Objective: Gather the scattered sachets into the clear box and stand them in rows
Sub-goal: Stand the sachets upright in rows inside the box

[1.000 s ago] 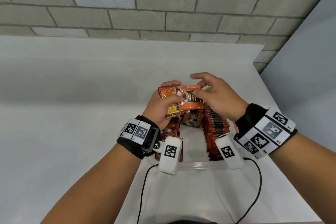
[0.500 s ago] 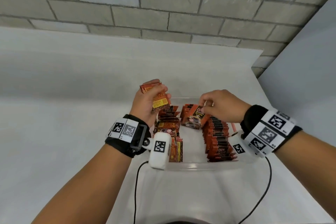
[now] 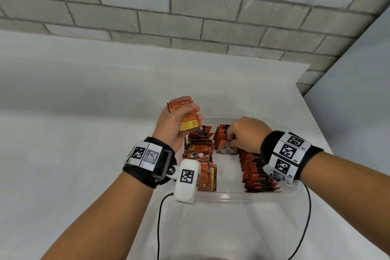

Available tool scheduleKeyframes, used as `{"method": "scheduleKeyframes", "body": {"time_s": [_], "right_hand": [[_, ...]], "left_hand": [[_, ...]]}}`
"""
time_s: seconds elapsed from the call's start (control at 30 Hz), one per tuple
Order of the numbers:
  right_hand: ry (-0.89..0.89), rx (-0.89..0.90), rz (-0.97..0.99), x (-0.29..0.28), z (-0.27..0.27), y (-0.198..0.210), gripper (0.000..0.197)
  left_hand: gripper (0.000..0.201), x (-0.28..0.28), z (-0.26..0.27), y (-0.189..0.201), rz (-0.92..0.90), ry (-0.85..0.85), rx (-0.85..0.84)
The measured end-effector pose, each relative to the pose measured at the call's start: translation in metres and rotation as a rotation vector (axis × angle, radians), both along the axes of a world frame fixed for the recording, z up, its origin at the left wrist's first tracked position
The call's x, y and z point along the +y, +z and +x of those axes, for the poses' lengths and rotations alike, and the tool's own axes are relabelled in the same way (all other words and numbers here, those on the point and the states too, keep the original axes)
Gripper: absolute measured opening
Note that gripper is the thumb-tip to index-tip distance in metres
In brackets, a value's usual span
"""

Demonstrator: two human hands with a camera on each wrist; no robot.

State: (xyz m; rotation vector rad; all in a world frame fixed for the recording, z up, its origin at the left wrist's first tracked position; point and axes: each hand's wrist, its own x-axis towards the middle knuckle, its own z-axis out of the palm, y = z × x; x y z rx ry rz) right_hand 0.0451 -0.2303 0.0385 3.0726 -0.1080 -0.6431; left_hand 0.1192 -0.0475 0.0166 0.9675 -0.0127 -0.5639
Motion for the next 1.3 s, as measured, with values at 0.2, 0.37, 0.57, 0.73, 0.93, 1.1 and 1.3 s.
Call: {"method": "scheduleKeyframes", "body": {"time_s": [0.2,0.37,0.57,0.73,0.93,1.1,1.3], "right_hand": [[-0.002,-0.02,-0.018,0.0,-0.001,-0.003,0.02],[-0.016,-0.069,0.004,-0.002,-0.003,0.0,0.022],[-0.04,-0.105,0.031,-0.005,-0.003,0.007,0.023],[-0.17,-0.282,0.441,-0.005,-0.013,0.026,0.019],[-0.276,-0.321,0.907,0.013,-0.022,0.04,0.042],[-0.338,-0.425,0.983,0.003,-0.024,0.041,0.029],[-0.275,-0.655,0.977,-0.001,-0.034,0.044,0.02]], "left_hand": [[0.017,0.0,-0.001,0.001,0.014,-0.004,0.016],[0.016,-0.002,-0.004,0.002,-0.01,-0.015,0.051],[0.016,-0.002,-0.007,0.004,-0.054,-0.05,0.101],[0.024,-0.007,-0.01,0.006,-0.009,-0.089,0.081],[0.049,-0.019,-0.022,0.015,0.022,-0.213,-0.011],[0.034,-0.025,-0.027,0.015,0.007,-0.298,-0.044],[0.06,-0.024,-0.028,0.014,0.078,-0.268,0.031]]}}
